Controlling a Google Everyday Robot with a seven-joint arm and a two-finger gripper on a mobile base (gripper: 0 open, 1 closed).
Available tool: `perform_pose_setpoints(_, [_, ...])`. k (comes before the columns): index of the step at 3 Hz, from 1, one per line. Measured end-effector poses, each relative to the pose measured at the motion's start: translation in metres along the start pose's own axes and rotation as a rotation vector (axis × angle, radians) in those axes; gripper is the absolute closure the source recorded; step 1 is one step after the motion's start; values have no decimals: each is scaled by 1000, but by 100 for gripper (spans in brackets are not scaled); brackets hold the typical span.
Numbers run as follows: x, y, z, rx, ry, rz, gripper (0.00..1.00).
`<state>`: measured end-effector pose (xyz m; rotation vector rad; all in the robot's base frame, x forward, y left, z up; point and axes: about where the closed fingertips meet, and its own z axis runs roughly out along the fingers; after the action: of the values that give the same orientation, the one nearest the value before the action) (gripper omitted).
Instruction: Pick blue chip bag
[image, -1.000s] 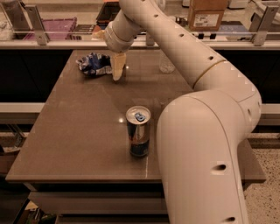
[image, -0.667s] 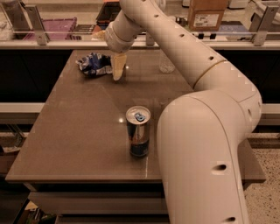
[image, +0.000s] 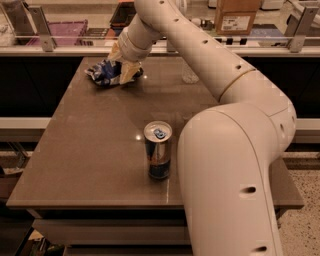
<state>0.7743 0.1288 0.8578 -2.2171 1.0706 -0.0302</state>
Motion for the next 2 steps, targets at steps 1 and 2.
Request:
perform_pose_setpoints(1, [-1,1,3,-4,-3,0,64])
perform_pose_setpoints(2, [-2,2,7,-10,-6,-1,88])
